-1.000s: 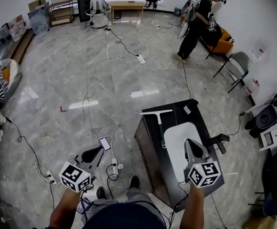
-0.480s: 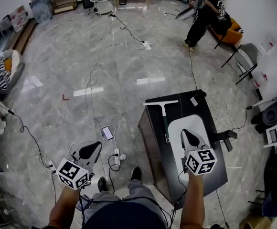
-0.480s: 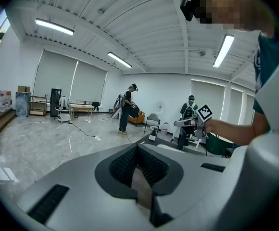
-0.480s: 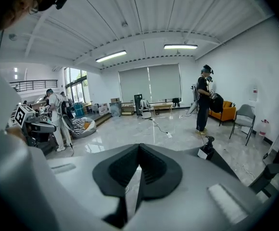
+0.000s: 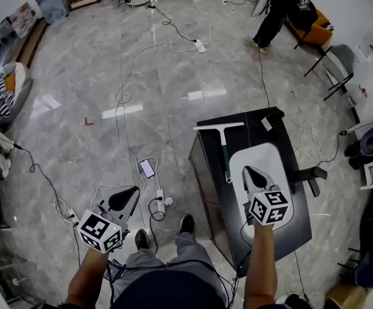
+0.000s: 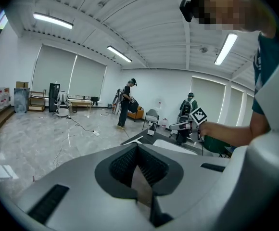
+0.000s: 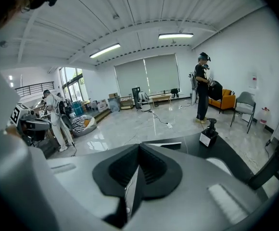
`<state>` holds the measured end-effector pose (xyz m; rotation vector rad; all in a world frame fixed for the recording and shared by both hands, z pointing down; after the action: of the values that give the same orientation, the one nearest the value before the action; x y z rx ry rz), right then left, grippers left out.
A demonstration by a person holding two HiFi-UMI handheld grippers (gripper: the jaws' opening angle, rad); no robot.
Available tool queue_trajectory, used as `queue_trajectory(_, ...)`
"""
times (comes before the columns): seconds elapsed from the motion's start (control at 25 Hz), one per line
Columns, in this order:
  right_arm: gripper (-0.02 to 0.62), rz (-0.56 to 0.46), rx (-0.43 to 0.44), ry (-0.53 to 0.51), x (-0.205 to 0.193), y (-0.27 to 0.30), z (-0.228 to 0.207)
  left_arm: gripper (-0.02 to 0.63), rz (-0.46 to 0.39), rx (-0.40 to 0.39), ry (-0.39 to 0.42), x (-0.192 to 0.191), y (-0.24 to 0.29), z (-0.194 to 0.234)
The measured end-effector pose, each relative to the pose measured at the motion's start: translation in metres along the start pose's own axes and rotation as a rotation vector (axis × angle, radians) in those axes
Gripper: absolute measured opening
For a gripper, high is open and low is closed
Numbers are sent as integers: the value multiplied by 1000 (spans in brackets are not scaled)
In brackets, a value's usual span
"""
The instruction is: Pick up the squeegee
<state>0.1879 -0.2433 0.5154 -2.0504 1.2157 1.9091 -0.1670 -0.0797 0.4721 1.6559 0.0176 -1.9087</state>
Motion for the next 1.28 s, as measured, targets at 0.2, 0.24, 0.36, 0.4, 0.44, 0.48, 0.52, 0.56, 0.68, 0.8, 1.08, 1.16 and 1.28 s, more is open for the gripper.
queue_trajectory(0.2,11,25,-3,25,-18,8,-13,6,14,-10,-6,-6,14,-6)
queue_trajectory(0.24,11,29,-4,30,-21,9,-16,6,16,-12,-7,-7,17,-7)
queue_trajectory(0.36,11,40,-6,45,-30,12,-23,6,24,-21,-9,-10,26,-11)
queue_trajectory(0.4,11,44,-6,49,-33,13,-24,6,28,-24,-11,-12,28,-12)
queue_trajectory(0.44,11,48,-6,53,-36,13,-26,6,31,-27,-12,-14,31,-13)
queue_trajectory(0.48,11,51,-7,56,-38,14,-28,6,36,-30,-12,-16,33,-15)
queue_trajectory(0.52,11,54,-8,59,-41,14,-31,6,40,-33,-11,-18,35,-16)
queue_trajectory(0.56,11,56,-10,64,-44,14,-33,6,46,-35,-11,-20,38,-18)
queue_trajectory(0.68,11,61,-15,77,-52,14,-42,6,62,-41,-14,-26,46,-22)
queue_trajectory(0.8,11,68,-21,87,-59,15,-51,6,76,-47,-19,-32,53,-25)
queue_trajectory(1.08,11,91,-21,109,-76,23,-61,6,105,-76,-28,-42,71,-33)
queue_trajectory(1.16,11,94,-21,115,-79,27,-64,6,112,-88,-27,-46,77,-35)
queue_trajectory(1.28,11,96,-26,125,-82,31,-67,6,130,-104,-26,-49,84,-36)
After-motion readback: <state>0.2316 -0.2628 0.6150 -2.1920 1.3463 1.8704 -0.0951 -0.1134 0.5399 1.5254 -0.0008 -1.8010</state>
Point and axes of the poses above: the fingertips, and each gripper's own axes: y forward along the fingers, z to its left, x out of its top, the point moved 6 cm from there along -y, backward along the fingers, and after that the axes turned 4 degrees about -z, right-handed, at the moved point
